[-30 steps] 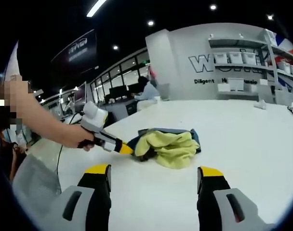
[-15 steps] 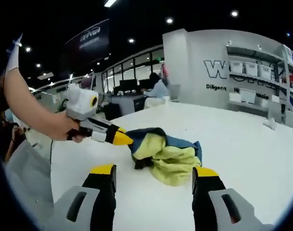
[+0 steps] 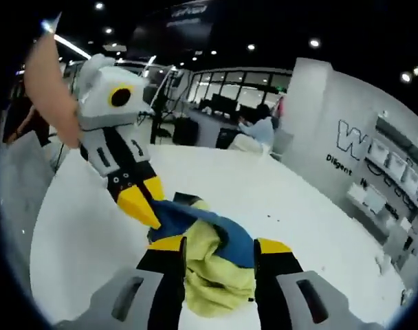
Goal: Fold the garment on the visible template until the final outline fits inside the template.
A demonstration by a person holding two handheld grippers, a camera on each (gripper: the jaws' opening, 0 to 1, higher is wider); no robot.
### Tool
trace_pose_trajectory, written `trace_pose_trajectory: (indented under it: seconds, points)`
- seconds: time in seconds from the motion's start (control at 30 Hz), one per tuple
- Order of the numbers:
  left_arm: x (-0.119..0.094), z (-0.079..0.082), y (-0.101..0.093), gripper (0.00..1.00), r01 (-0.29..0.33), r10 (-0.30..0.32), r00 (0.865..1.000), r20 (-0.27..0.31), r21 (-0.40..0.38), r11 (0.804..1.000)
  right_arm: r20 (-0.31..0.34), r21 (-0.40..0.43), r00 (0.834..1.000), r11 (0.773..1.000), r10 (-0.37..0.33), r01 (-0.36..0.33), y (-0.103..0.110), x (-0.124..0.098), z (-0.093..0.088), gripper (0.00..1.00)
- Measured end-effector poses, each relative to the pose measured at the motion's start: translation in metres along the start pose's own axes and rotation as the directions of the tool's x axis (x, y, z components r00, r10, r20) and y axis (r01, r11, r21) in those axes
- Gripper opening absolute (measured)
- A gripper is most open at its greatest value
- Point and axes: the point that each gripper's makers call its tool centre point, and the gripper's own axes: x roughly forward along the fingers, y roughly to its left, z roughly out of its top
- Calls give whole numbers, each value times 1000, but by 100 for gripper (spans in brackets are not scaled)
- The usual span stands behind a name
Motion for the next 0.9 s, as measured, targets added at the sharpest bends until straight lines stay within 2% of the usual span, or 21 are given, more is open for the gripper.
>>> trace_pose_trajectory:
  seconds: [0.07,0.13,0.2,0.27,0.33,0.43,0.47,0.57,0.63,0.67,0.73,0.8,0.87,0.9]
  points:
    - [0,3,-2,0,31,-31,1000,1,-3,1000,-6,-55,999,997,45,-46,6,7,4,26]
    - [-1,5,-4,0,45,-45,999,-2,6,999,-23,-177,996,980,88,-91,12,16,10,23]
    - [-1,5,-5,0,61,-61,998,-6,4,998,-33,-235,992,964,118,-123,17,21,12,21]
    - [0,3,-6,0,75,-75,997,-17,2,997,-63,-335,988,929,142,-155,22,27,11,18]
    - [-1,1,-9,0,96,-96,995,-29,-5,995,-80,-429,983,884,167,-186,29,29,13,14]
    - [-2,-1,-10,0,111,-112,993,-33,-14,994,-96,-487,976,846,195,-217,35,32,13,5]
    - [-2,-1,-10,0,116,-117,993,-33,-20,993,-98,-477,975,850,199,-222,35,33,13,1]
    - [-5,0,-9,0,114,-115,993,-27,-21,993,-81,-443,978,873,190,-206,33,34,15,0]
    - [-9,2,-3,1,92,-92,996,-13,-19,996,-54,-368,985,914,165,-173,25,33,18,0]
    - [-12,3,3,3,64,-64,998,-1,-19,998,-47,-355,987,921,151,-158,21,32,19,0]
    - [-20,2,22,15,-19,19,1000,17,-40,999,-16,-254,991,958,131,-130,11,29,23,0]
    - [-29,-6,42,21,-80,82,996,21,-82,993,-4,-193,994,975,113,-111,2,25,24,0]
    - [-33,-20,57,21,-127,126,992,-21,-88,988,11,-141,994,985,105,-103,-4,23,24,0]
    - [-35,-30,69,22,-164,161,985,-63,-62,984,17,-118,995,989,94,-91,-9,21,25,0]
